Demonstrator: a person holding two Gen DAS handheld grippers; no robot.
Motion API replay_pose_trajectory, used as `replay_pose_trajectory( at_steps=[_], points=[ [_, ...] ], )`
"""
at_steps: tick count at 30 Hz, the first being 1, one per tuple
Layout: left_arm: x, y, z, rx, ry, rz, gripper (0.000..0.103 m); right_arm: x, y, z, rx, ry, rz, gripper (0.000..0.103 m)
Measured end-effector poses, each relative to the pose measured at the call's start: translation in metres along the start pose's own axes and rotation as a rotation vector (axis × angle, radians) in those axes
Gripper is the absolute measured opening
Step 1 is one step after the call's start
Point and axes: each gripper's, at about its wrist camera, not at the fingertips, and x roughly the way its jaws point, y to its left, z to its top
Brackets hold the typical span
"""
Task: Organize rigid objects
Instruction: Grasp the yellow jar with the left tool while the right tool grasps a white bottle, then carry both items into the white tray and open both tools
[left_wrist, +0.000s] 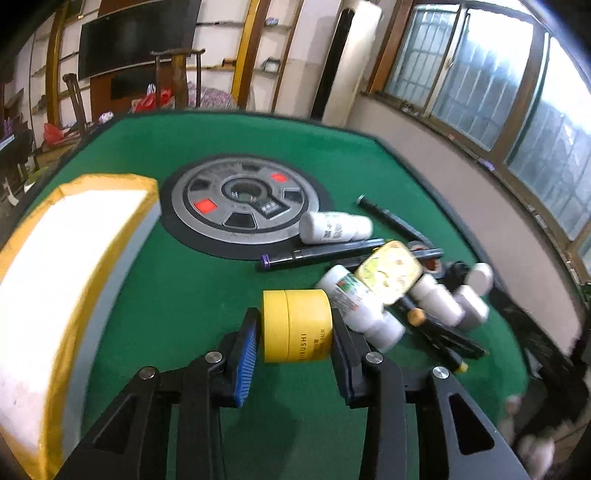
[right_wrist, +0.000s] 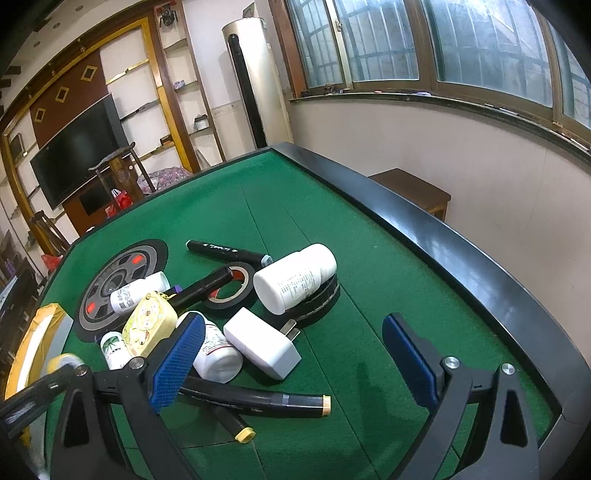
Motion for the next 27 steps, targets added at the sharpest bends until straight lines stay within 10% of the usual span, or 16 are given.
replay_pose_trajectory(
  at_steps=[7, 15, 19, 27],
  points=[
    [-0.074, 0.026, -0.01, -0.038, -0.089, -0.078, 0.038, 0.001, 0.006, 0.004, -0.051, 0.06, 0.047, 0.096],
    [-0.125, 0.052, -0.017, -0.027, -0.209, -0.103, 0.038, -0.016, 0.098, 0.026, -0.29, 0.24, 0.356, 0.09],
    [-0.136, 0.072, -0.022, -0.04, -0.229, -0.081, 0.038, 0.011, 0.161, 0.006, -0.503, 0.359, 0.355, 0.055],
    [-0.142, 0.128, -0.026, -0.132, -0.234, -0.01, 0.038, 0.055, 0.206, -0.02, -0.661, 0.399, 0.215, 0.049]
  ],
)
